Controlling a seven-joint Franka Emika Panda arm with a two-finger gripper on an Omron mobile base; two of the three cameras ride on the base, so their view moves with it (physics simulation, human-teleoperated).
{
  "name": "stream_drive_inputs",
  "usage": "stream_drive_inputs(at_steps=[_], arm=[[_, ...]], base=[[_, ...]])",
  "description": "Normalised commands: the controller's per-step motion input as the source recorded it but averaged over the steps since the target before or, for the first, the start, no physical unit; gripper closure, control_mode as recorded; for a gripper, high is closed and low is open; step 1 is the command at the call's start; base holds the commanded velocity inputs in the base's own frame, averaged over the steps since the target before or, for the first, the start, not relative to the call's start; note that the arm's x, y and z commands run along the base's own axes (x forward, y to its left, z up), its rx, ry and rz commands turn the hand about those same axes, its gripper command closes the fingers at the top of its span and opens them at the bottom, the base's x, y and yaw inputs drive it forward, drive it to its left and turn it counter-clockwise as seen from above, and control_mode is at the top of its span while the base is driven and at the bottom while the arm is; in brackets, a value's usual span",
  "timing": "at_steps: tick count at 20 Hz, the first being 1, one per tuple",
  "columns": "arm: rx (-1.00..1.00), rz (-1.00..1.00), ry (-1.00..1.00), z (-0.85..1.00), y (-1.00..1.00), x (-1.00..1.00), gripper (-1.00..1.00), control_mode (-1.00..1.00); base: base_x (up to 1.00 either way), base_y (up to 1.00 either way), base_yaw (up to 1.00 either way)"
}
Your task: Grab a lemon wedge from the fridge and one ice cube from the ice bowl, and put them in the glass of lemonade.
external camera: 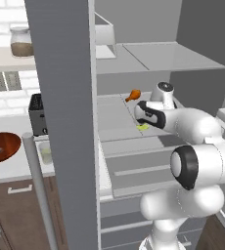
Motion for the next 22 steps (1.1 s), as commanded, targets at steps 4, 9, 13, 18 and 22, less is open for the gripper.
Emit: stream_drive_inputs(at_steps=[4,9,13,18,22], arm=[[0.00,0.05,0.01,0.00,-0.05,0.17,-1.00,-1.00],[0.00,0.07,0.00,-0.12,0.00,-0.22,-1.00,-1.00],[0.00,0.12,0.00,0.00,0.03,-0.21,-1.00,-1.00],[-0.01,0.15,0.00,-0.02,0.12,0.14,-1.00,-1.00],[-0.04,0.04,0.03,-0.01,0.00,0.43,-1.00,-1.00]], base=[[0.00,0.00,0.00],[0.00,0.00,0.00],[0.00,0.00,0.00],[0.00,0.00,0.00],[0.00,0.00,0.00]])
